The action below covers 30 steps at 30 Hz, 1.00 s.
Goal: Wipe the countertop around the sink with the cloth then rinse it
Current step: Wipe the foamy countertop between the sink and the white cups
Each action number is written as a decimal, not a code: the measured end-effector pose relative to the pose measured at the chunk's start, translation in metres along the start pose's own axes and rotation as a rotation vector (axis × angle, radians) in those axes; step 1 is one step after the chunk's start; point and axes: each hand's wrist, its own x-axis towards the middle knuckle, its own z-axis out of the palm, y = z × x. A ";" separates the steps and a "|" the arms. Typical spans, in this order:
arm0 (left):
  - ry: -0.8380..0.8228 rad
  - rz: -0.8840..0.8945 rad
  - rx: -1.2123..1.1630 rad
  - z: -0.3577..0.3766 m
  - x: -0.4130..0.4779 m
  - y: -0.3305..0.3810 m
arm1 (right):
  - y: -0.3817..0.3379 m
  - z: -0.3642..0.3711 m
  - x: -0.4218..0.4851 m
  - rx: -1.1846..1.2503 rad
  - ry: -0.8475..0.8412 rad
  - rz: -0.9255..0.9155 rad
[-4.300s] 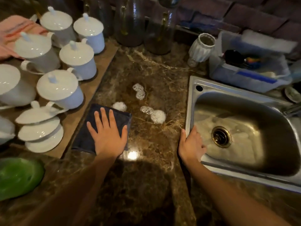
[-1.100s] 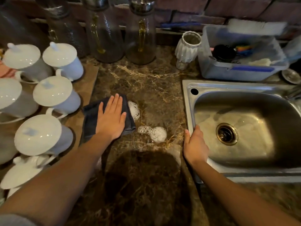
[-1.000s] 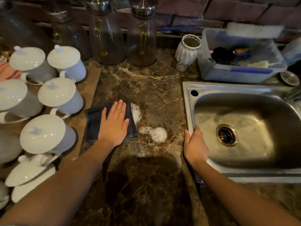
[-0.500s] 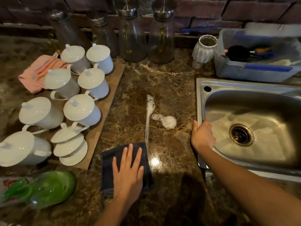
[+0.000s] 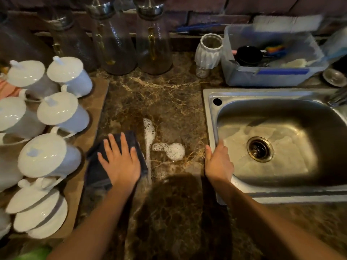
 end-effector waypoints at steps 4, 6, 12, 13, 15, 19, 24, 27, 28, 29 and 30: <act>-0.004 0.213 0.091 -0.006 0.089 0.011 | 0.001 0.001 0.002 0.038 -0.014 0.014; -0.029 0.308 0.123 -0.010 0.133 0.021 | 0.002 0.003 0.003 0.049 -0.018 0.023; -0.075 0.383 0.172 -0.013 0.187 0.048 | 0.002 0.004 0.001 0.003 -0.001 -0.012; -0.083 0.396 0.174 -0.014 0.186 0.049 | 0.002 0.004 0.002 -0.007 0.001 -0.011; -0.100 0.465 0.169 -0.016 0.181 0.046 | 0.002 0.004 0.002 0.011 0.012 -0.002; -0.119 0.788 0.203 -0.013 0.148 0.030 | 0.002 0.005 0.001 -0.003 0.029 -0.021; -0.121 0.964 0.283 -0.001 0.081 -0.002 | 0.001 0.001 -0.001 0.003 0.024 -0.038; -0.087 0.908 0.266 0.005 0.026 -0.023 | 0.000 -0.001 -0.003 0.021 0.027 -0.051; -0.091 0.875 0.243 0.007 0.005 -0.031 | 0.000 -0.001 -0.003 0.026 0.028 -0.054; -0.097 0.837 0.223 0.008 -0.017 -0.037 | 0.000 -0.001 -0.003 0.031 0.028 -0.054; -0.101 0.798 0.212 0.009 -0.039 -0.043 | 0.000 -0.002 -0.003 0.034 0.027 -0.053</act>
